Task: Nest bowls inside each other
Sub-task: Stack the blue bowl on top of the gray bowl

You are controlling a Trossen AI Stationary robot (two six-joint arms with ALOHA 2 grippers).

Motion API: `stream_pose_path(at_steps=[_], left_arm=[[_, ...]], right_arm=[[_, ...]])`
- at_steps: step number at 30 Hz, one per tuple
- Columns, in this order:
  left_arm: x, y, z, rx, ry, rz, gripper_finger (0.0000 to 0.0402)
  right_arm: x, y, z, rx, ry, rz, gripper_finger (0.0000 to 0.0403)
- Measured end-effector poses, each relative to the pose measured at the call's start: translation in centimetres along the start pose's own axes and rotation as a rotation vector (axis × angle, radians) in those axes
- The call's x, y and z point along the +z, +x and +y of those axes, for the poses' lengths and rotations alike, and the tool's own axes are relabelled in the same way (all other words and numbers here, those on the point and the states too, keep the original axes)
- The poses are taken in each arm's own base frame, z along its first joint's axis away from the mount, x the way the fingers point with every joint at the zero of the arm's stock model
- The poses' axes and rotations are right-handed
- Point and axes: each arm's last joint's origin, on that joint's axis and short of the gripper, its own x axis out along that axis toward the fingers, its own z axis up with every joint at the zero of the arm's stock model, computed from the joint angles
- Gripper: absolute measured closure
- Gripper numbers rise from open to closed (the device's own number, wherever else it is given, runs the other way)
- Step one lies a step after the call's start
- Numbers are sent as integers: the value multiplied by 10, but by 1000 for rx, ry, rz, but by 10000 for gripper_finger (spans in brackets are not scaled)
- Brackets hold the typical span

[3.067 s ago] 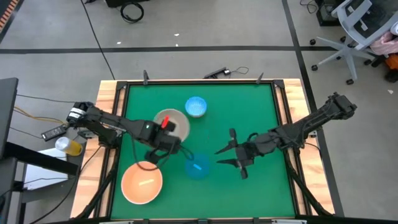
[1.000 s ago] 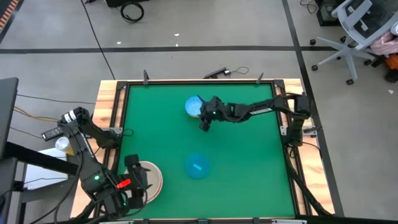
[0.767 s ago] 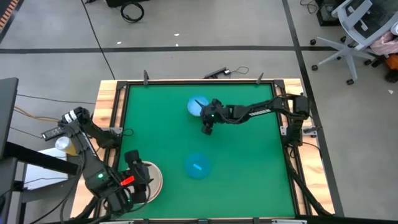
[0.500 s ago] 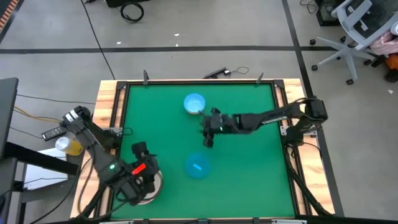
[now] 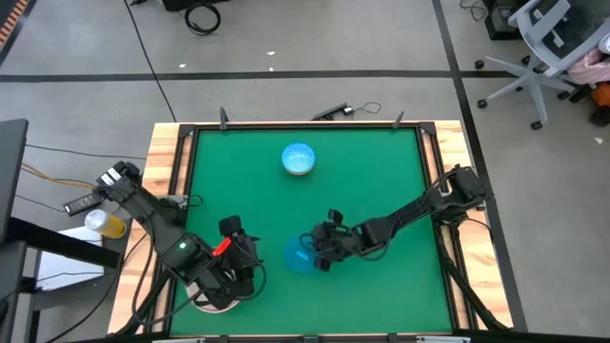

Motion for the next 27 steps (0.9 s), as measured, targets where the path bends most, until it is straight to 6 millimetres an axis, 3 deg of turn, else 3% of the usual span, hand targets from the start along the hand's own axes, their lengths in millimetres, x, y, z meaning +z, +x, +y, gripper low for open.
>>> stream_pose_path(at_steps=[6,12,20,27], left_arm=[[4,5,5,19,-38,3,143],[9,15,4,53,-108,-23,143],[23,59,-6,182,-69,-118,143],[27,95,3,282,-65,-72,144]], right_arm=[[-13,12,1,27,36,72,261],[-3,-2,7,5,-17,-22,385],[19,-30,24,-341,-133,-395,384],[33,-45,31,-535,-179,-513,390]])
